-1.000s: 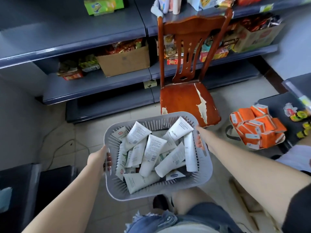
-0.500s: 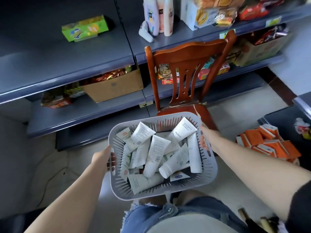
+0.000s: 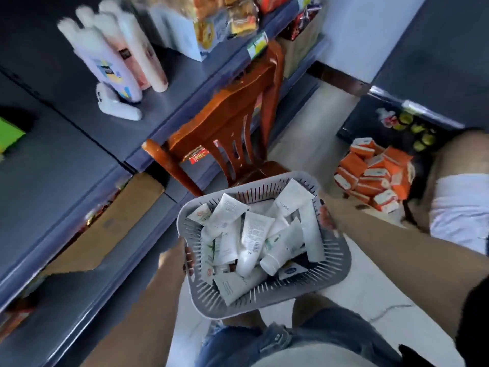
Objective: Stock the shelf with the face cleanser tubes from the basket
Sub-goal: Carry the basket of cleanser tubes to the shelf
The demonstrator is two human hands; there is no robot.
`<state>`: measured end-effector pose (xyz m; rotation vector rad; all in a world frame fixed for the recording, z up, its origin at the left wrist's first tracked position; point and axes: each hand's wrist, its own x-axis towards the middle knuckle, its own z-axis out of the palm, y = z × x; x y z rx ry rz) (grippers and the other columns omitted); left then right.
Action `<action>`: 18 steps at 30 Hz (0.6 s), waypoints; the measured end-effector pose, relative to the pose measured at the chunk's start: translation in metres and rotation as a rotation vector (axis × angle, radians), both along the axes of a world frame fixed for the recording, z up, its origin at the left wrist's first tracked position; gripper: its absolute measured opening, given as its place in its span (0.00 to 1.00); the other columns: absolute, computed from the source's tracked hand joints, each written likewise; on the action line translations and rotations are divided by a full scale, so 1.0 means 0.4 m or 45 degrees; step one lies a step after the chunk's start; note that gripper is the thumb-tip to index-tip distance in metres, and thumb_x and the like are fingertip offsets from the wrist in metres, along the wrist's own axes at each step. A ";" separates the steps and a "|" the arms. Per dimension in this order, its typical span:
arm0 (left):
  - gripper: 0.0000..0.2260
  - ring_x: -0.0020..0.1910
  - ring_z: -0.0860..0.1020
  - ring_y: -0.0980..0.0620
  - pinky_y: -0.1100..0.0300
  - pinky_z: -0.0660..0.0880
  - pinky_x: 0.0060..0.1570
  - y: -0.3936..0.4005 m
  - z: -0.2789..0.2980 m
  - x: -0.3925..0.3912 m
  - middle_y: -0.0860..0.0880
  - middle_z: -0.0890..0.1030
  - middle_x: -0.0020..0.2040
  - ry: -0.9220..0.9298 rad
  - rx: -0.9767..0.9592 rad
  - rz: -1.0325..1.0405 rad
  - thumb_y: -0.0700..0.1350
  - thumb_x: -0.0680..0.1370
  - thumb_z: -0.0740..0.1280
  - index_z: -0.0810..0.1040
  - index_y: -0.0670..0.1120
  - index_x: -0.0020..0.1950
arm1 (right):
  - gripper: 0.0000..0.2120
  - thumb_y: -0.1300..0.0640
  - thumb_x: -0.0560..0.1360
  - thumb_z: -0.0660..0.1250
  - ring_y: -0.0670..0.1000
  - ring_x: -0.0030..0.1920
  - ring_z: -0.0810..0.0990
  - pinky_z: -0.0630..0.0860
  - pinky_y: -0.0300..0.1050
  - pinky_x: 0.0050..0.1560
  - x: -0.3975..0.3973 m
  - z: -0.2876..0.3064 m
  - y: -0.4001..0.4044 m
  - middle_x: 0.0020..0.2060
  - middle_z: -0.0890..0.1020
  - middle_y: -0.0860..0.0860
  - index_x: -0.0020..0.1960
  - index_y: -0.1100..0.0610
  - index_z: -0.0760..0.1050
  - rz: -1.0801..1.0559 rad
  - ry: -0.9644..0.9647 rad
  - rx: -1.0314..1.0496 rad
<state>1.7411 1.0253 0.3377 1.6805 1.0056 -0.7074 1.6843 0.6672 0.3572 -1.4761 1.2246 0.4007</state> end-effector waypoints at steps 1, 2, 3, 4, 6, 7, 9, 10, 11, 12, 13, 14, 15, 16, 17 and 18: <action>0.19 0.17 0.67 0.52 0.63 0.65 0.23 0.001 -0.010 0.036 0.51 0.69 0.17 -0.004 -0.020 -0.084 0.49 0.81 0.56 0.67 0.44 0.31 | 0.19 0.43 0.77 0.59 0.48 0.25 0.70 0.67 0.34 0.21 -0.001 -0.001 0.007 0.27 0.72 0.51 0.35 0.56 0.68 -0.045 0.006 -0.027; 0.20 0.18 0.67 0.51 0.63 0.65 0.22 0.000 -0.020 0.073 0.50 0.68 0.17 0.013 -0.036 -0.143 0.48 0.82 0.55 0.66 0.43 0.31 | 0.19 0.42 0.76 0.60 0.48 0.25 0.71 0.68 0.36 0.22 0.001 -0.005 0.012 0.27 0.73 0.51 0.34 0.55 0.69 -0.099 0.018 -0.042; 0.20 0.17 0.66 0.51 0.63 0.65 0.21 -0.005 -0.028 0.107 0.49 0.67 0.18 0.028 -0.058 -0.185 0.47 0.82 0.55 0.66 0.43 0.30 | 0.19 0.41 0.74 0.63 0.49 0.25 0.71 0.69 0.37 0.23 0.001 -0.012 0.013 0.27 0.74 0.52 0.34 0.55 0.70 -0.177 0.021 -0.043; 0.20 0.17 0.65 0.51 0.63 0.65 0.21 -0.011 -0.035 0.138 0.48 0.67 0.19 0.026 -0.069 -0.230 0.47 0.82 0.55 0.65 0.43 0.30 | 0.21 0.38 0.71 0.66 0.51 0.25 0.72 0.70 0.39 0.24 -0.001 -0.021 0.014 0.26 0.75 0.53 0.32 0.56 0.71 -0.266 0.033 -0.042; 0.20 0.20 0.67 0.52 0.62 0.65 0.25 -0.037 -0.046 0.183 0.47 0.67 0.25 0.018 -0.038 -0.348 0.48 0.82 0.54 0.66 0.44 0.32 | 0.27 0.33 0.64 0.69 0.52 0.23 0.72 0.69 0.40 0.25 -0.015 -0.038 0.017 0.22 0.75 0.53 0.29 0.57 0.71 -0.387 0.075 -0.042; 0.19 0.23 0.67 0.52 0.61 0.65 0.27 -0.052 -0.046 0.198 0.48 0.69 0.28 0.017 -0.002 -0.412 0.49 0.82 0.54 0.66 0.44 0.33 | 0.28 0.32 0.63 0.69 0.52 0.23 0.72 0.68 0.40 0.25 -0.024 -0.045 0.019 0.21 0.75 0.53 0.29 0.58 0.71 -0.433 0.097 -0.042; 0.18 0.25 0.69 0.52 0.61 0.65 0.29 -0.082 -0.055 0.231 0.47 0.70 0.29 0.047 0.005 -0.504 0.49 0.82 0.53 0.67 0.45 0.34 | 0.30 0.30 0.64 0.66 0.52 0.25 0.73 0.69 0.40 0.27 -0.039 -0.052 0.021 0.25 0.77 0.54 0.31 0.59 0.72 -0.503 0.128 -0.068; 0.18 0.22 0.69 0.52 0.61 0.65 0.29 -0.096 -0.064 0.249 0.47 0.70 0.26 0.082 -0.019 -0.517 0.48 0.82 0.54 0.67 0.44 0.33 | 0.30 0.30 0.64 0.65 0.52 0.26 0.74 0.69 0.41 0.28 -0.045 -0.058 0.017 0.27 0.77 0.55 0.32 0.59 0.73 -0.524 0.135 -0.079; 0.19 0.19 0.68 0.52 0.60 0.66 0.27 -0.109 -0.076 0.265 0.47 0.70 0.22 0.110 -0.036 -0.525 0.49 0.81 0.55 0.66 0.43 0.32 | 0.30 0.30 0.65 0.65 0.53 0.28 0.75 0.69 0.41 0.28 -0.050 -0.063 0.012 0.28 0.78 0.55 0.32 0.60 0.73 -0.544 0.135 -0.084; 0.20 0.16 0.67 0.53 0.61 0.67 0.24 -0.123 -0.089 0.281 0.47 0.68 0.19 0.125 -0.044 -0.536 0.49 0.81 0.56 0.66 0.42 0.31 | 0.30 0.30 0.66 0.64 0.53 0.28 0.76 0.69 0.41 0.29 -0.056 -0.069 0.005 0.28 0.78 0.55 0.32 0.60 0.73 -0.569 0.142 -0.080; 0.20 0.14 0.66 0.53 0.62 0.67 0.22 -0.138 -0.099 0.294 0.47 0.68 0.17 0.135 -0.048 -0.548 0.49 0.80 0.57 0.65 0.43 0.30 | 0.30 0.31 0.66 0.64 0.53 0.29 0.76 0.69 0.41 0.30 -0.063 -0.076 0.000 0.28 0.78 0.55 0.32 0.60 0.73 -0.587 0.147 -0.071; 0.19 0.14 0.66 0.53 0.64 0.67 0.20 -0.152 -0.108 0.305 0.48 0.67 0.17 0.142 -0.032 -0.554 0.49 0.80 0.58 0.65 0.43 0.30 | 0.29 0.32 0.67 0.64 0.53 0.29 0.75 0.69 0.41 0.30 -0.071 -0.085 -0.006 0.28 0.78 0.55 0.32 0.60 0.73 -0.616 0.156 -0.054; 0.18 0.14 0.67 0.53 0.64 0.67 0.20 -0.178 -0.128 0.314 0.48 0.68 0.17 0.148 -0.005 -0.577 0.49 0.79 0.59 0.66 0.44 0.31 | 0.29 0.33 0.68 0.64 0.53 0.28 0.75 0.68 0.40 0.30 -0.085 -0.097 -0.020 0.27 0.77 0.55 0.31 0.60 0.72 -0.667 0.158 -0.040; 0.16 0.15 0.67 0.52 0.65 0.67 0.20 -0.201 -0.143 0.325 0.48 0.68 0.19 0.145 0.026 -0.579 0.49 0.78 0.60 0.66 0.45 0.32 | 0.28 0.33 0.69 0.63 0.53 0.28 0.74 0.68 0.40 0.30 -0.097 -0.110 -0.031 0.27 0.76 0.55 0.31 0.60 0.72 -0.714 0.160 -0.029; 0.14 0.15 0.67 0.52 0.65 0.67 0.20 -0.217 -0.138 0.334 0.48 0.69 0.20 0.142 0.046 -0.579 0.49 0.77 0.60 0.66 0.45 0.33 | 0.28 0.34 0.70 0.62 0.53 0.29 0.74 0.68 0.41 0.31 -0.097 -0.114 -0.031 0.27 0.76 0.55 0.31 0.60 0.72 -0.719 0.171 -0.026; 0.14 0.14 0.67 0.52 0.66 0.66 0.21 -0.239 -0.140 0.345 0.48 0.68 0.21 0.161 0.071 -0.624 0.48 0.78 0.60 0.66 0.45 0.33 | 0.28 0.35 0.71 0.62 0.53 0.29 0.75 0.69 0.41 0.32 -0.103 -0.124 -0.035 0.28 0.76 0.55 0.31 0.60 0.72 -0.726 0.194 -0.012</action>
